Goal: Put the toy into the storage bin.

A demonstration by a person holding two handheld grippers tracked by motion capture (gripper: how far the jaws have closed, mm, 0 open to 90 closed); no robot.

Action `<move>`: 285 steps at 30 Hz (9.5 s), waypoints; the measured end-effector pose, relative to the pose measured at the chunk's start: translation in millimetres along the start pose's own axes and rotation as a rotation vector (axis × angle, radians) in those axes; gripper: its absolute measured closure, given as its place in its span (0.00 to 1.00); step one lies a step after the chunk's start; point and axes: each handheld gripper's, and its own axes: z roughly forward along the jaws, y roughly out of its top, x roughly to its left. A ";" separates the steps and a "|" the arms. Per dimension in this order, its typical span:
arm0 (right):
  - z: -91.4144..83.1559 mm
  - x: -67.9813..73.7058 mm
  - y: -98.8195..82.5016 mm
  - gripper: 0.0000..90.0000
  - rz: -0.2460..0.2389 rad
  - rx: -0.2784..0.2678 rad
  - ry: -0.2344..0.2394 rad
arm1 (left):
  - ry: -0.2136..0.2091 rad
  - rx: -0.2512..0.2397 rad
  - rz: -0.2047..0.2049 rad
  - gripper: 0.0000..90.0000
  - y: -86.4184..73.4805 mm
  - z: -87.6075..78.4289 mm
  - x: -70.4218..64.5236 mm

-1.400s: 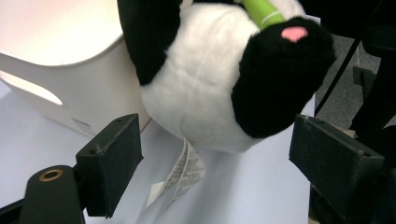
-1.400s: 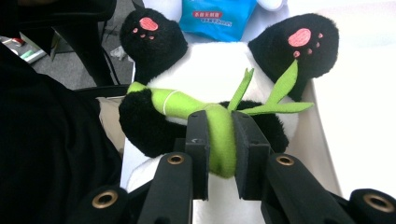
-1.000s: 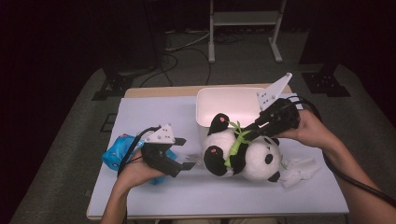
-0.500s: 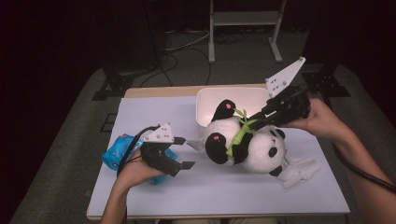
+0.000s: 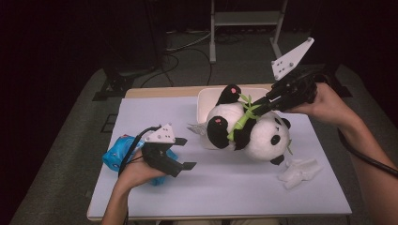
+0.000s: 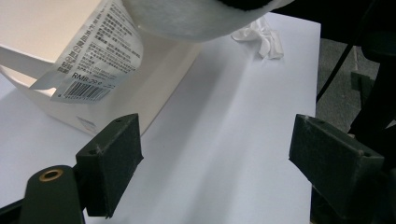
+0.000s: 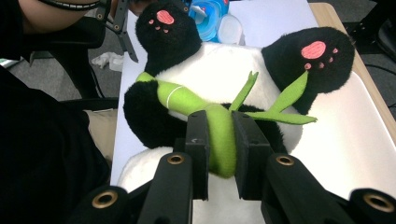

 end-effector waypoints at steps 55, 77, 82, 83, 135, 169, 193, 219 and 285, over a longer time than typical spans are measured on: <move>42.2 -131.6 14.4 0.86 0.089 0.032 -0.004 | 0.029 -0.007 -0.036 0.17 -7.6 -9.1 10.3; 84.3 -122.2 -26.6 0.85 0.132 0.102 0.055 | 0.014 0.000 -0.025 0.17 -6.0 -5.1 6.6; 94.5 -120.4 -38.5 0.85 0.152 0.106 0.077 | 0.009 0.004 -0.024 0.17 -5.8 -2.8 5.5; 96.6 -120.0 -40.1 0.85 0.154 0.110 0.078 | 0.009 0.004 -0.023 0.17 -5.6 -2.6 5.3; 70.0 -89.5 -82.4 0.61 0.246 -0.024 -0.031 | -0.007 0.006 0.003 0.17 -3.5 1.4 2.1; 40.5 -65.4 -112.0 0.59 0.290 -0.071 -0.081 | 0.000 0.003 -0.003 0.16 -6.4 0.9 1.5; 28.2 -44.6 -138.5 0.58 0.316 -0.095 -0.105 | -0.001 0.003 -0.005 0.16 -7.4 7.0 1.2; 29.6 -18.9 -178.1 0.58 0.351 -0.106 -0.112 | 0.006 0.012 -0.006 0.16 -10.1 12.6 2.5; 70.7 32.8 -247.5 0.56 0.445 -0.151 -0.105 | 0.016 0.015 0.001 0.17 -14.6 15.6 3.1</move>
